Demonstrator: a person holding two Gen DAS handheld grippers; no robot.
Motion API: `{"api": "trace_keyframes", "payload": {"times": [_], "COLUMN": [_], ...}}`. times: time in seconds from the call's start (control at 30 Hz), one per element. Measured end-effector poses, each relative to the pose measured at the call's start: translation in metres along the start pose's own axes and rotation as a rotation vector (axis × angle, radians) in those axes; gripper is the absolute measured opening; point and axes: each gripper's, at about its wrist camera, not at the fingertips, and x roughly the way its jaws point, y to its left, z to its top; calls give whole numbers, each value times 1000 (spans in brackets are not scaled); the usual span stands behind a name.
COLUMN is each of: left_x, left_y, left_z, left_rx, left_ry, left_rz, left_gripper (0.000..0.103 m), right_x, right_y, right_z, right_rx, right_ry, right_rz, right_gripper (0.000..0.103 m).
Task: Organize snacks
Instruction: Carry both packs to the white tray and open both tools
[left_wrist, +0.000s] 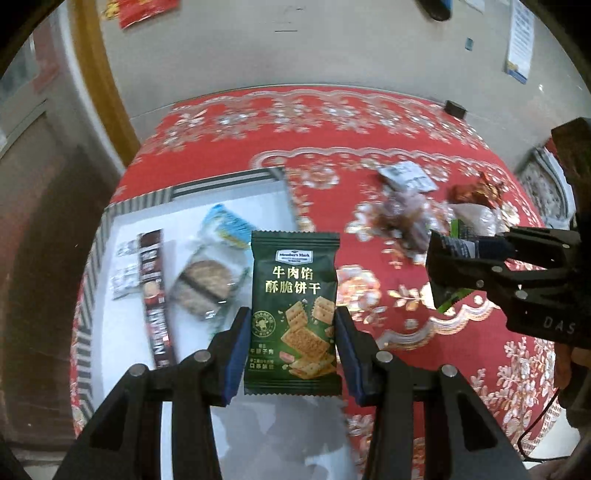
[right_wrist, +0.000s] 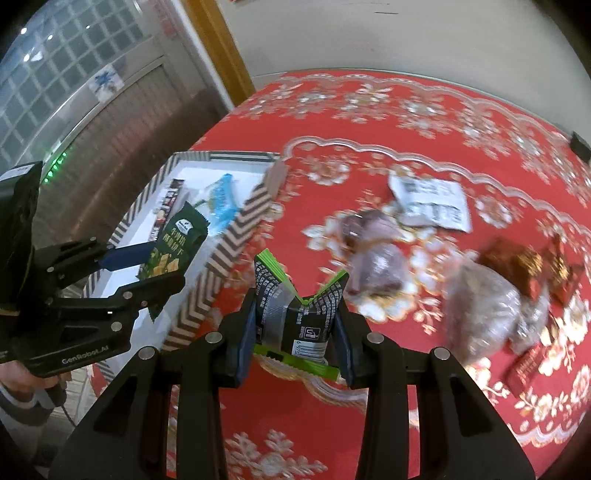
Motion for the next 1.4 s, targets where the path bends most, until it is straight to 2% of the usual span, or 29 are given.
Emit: {"api": "trace_keyframes", "payload": {"times": [0.4,0.67,0.97,1.4], "left_x": [0,5,14,24], "left_y": [69,98,113,115], "left_z": [-11,-21,-28,-34], "left_rx": [-132,-189,-231,-241], "left_ry": [0,12,29,46], "left_rz": [67,85,77,84], "left_gripper": [47,47,47,47], "right_x": [31,55,86,103], "right_y": [54,86,111,120], "right_z": [27,39,37,29], "right_rx": [-81,-139,-189,-207], "right_ry": [13,41,96,149], "right_rz": [57,86,109,112], "right_gripper": [36,36,36,36]}}
